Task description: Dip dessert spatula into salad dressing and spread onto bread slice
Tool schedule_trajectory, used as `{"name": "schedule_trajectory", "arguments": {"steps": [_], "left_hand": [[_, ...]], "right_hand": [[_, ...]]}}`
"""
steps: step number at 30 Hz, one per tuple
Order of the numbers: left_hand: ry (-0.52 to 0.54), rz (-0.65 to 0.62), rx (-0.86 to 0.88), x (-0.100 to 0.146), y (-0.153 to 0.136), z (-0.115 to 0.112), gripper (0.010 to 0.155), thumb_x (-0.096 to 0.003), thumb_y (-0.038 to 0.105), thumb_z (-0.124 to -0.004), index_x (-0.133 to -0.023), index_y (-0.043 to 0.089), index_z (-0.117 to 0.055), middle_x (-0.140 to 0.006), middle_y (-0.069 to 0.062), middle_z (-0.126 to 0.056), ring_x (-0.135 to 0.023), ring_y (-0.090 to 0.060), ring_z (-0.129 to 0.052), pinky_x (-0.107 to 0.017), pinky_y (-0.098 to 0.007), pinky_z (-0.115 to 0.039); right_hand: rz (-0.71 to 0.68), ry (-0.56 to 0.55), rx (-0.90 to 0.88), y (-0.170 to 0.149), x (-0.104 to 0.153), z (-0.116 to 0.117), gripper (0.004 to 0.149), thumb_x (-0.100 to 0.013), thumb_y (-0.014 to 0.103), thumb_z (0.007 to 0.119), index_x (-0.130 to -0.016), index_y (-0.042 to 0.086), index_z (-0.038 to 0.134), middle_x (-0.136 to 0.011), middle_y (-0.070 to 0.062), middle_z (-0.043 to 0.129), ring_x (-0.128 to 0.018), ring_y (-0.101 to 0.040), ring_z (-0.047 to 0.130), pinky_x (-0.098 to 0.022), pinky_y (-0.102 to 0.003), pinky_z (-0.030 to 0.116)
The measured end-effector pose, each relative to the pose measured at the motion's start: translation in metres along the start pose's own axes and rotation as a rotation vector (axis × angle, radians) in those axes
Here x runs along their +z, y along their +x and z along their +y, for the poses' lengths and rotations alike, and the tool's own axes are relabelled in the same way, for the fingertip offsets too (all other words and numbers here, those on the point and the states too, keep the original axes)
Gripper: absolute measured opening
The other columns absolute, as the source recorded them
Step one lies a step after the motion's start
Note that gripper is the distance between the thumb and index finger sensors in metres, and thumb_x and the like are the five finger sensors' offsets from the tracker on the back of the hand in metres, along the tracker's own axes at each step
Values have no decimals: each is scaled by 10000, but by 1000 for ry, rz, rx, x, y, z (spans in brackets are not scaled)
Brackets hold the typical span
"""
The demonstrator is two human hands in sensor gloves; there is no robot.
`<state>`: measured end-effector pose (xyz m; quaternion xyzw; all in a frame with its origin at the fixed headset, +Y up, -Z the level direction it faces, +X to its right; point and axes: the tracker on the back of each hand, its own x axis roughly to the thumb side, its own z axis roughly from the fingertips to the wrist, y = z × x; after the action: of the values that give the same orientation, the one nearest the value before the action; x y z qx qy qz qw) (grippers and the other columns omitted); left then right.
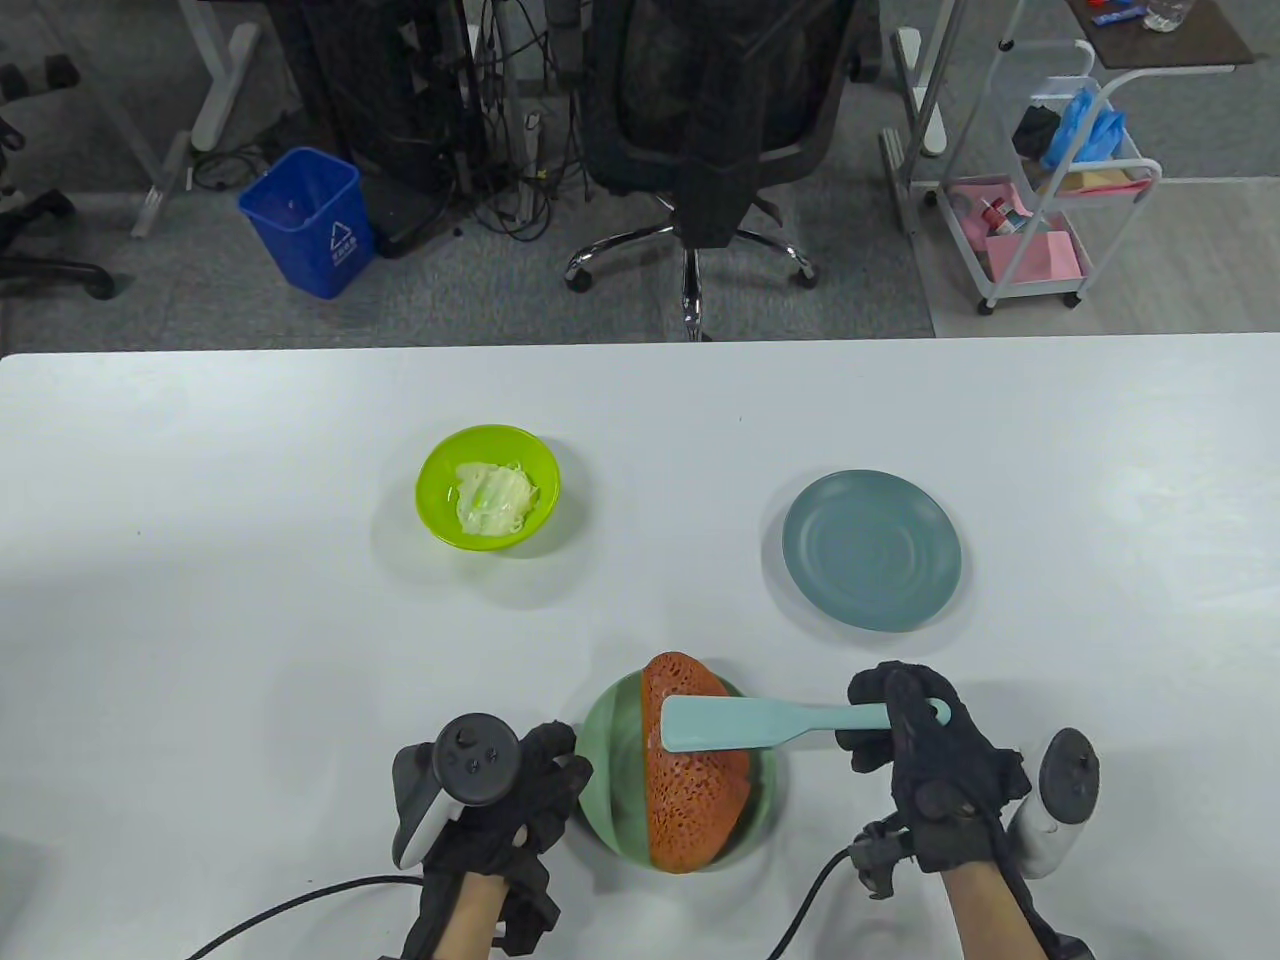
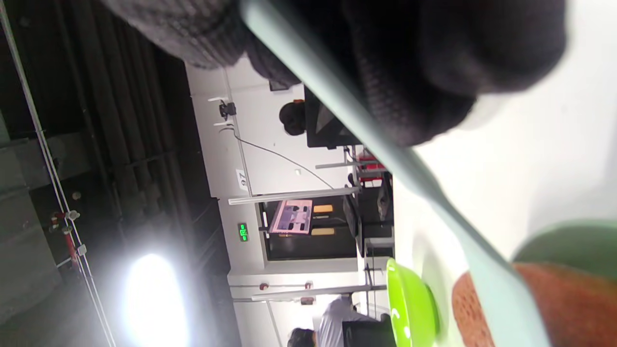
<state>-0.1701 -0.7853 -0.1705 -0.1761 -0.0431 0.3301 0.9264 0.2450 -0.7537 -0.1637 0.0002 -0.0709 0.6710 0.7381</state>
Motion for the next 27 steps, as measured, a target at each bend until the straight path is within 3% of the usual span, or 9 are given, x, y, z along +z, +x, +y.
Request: {"name": "schedule_trajectory", "arguments": {"steps": [6,17,27], "left_hand": [[0,0,0,0,0,0,554,-616,435,-814,-1040,85,-747,-631,51,-1008,-317,-109,-1087,-235,-280,-935],[0,0,0,0,0,0,552,-616,436,-813,-1039,87,-749,-631,52,-1007,-318,-108,-1086,-237,-279,-934],[0,0,0,0,0,0,555,-616,438,-812,-1040,86,-746,-631,54,-1006,-318,-107,-1085,-237,-278,-934]], "right_hand": [[-92,-84,109,19,5,-10,370,-628,383,749,-847,86,762,-814,-249,782,-431,-463,957,-265,-454,836],[-115,-162,94,30,9,-33,361,-633,385,743,-838,89,757,-794,-237,786,-411,-469,938,-256,-452,822],[-205,-109,-2,18,6,-16,373,-597,435,800,-772,106,812,-703,-216,856,-294,-412,1000,-151,-385,883]]}}
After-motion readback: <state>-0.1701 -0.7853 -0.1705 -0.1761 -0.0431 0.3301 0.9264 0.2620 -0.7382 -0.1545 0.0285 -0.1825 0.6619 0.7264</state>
